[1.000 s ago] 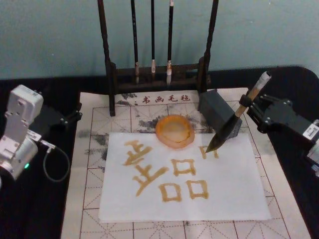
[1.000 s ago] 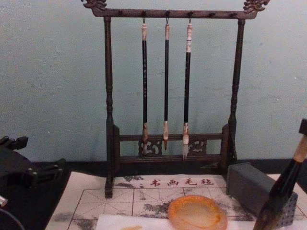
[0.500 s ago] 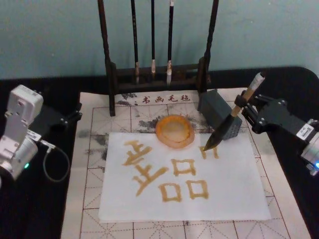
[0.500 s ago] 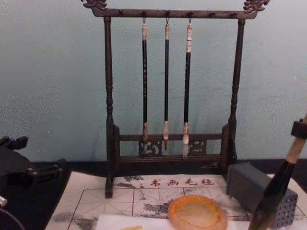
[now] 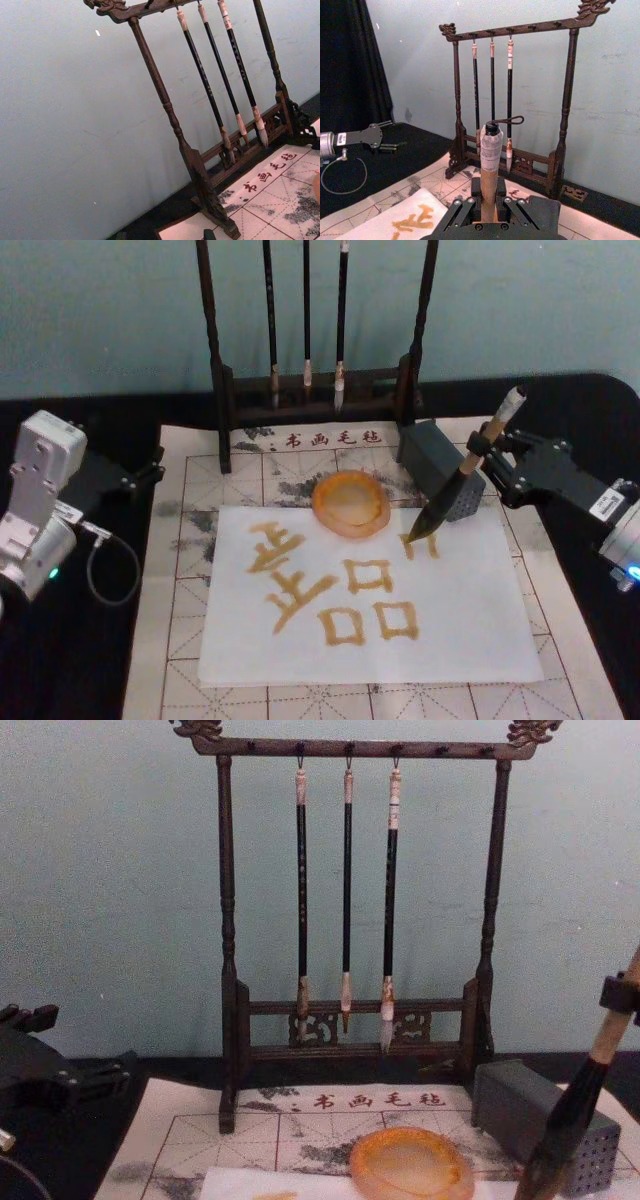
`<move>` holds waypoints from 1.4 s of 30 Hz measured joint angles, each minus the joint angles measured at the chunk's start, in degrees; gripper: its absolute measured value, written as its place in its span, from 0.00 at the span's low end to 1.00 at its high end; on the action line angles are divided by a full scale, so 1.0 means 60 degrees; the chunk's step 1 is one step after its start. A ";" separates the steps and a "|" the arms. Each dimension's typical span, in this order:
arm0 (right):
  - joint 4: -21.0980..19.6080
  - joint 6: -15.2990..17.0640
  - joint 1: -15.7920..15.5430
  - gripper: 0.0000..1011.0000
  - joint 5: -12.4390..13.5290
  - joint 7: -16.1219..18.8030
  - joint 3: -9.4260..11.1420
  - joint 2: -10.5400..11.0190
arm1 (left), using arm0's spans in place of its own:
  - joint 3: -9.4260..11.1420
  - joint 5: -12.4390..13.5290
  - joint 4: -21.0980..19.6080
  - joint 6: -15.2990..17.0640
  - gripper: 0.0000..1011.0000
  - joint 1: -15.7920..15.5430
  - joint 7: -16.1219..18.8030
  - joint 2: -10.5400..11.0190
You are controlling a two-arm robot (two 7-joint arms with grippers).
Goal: Pick up the brush from the inkstone, write on the paper, then place the brush back to its original position.
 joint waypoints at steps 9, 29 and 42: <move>0.0078 -0.0025 0.0032 0.18 -0.0050 -0.0003 -0.0001 -0.0086 | 0.0000 0.0001 0.0000 0.0000 0.99 0.0001 0.0000 0.0000; 0.0200 -0.0020 0.0093 0.18 -0.0161 -0.0011 -0.0017 -0.0160 | 0.0000 0.0000 0.0000 0.0000 0.99 0.0001 0.0000 0.0000; 0.0012 -0.0038 -0.0120 0.18 -0.0162 0.0002 0.0105 -0.0034 | 0.0000 0.0001 0.0000 0.0000 0.99 0.0001 0.0000 0.0000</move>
